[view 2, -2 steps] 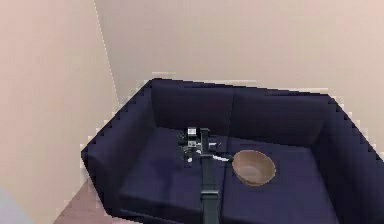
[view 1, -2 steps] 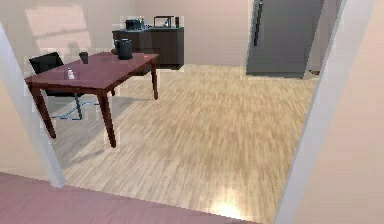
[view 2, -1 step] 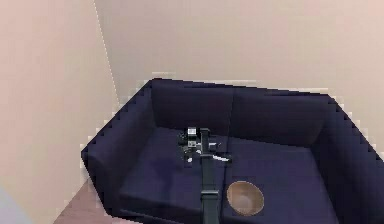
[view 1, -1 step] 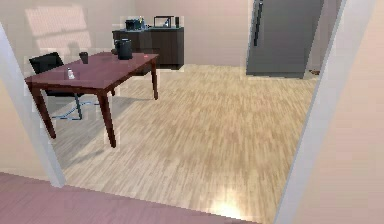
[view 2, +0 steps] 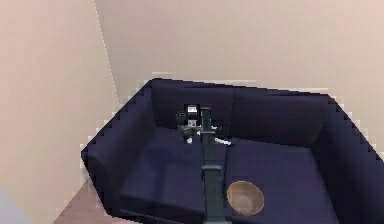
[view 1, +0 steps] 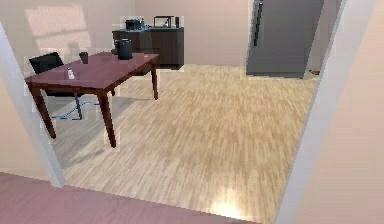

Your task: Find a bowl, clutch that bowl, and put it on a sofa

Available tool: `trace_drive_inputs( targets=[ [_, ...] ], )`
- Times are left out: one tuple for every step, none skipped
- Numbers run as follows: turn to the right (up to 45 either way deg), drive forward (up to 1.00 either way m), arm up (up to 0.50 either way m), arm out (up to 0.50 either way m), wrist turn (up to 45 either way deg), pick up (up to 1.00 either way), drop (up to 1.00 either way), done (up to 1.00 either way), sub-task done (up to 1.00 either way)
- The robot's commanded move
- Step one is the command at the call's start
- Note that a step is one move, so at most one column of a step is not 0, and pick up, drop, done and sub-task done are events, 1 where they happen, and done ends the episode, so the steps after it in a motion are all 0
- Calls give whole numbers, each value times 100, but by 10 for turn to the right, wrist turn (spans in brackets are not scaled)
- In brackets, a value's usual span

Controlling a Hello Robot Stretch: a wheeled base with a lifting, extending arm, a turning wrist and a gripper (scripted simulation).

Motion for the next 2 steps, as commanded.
trace_drive_inputs(
  targets=[
    [0, 0, 0, -8, 0, 0, 0, 0, 0],
    [0, 0, 0, 0, 0, 0, 0, 100, 0]
  ],
)
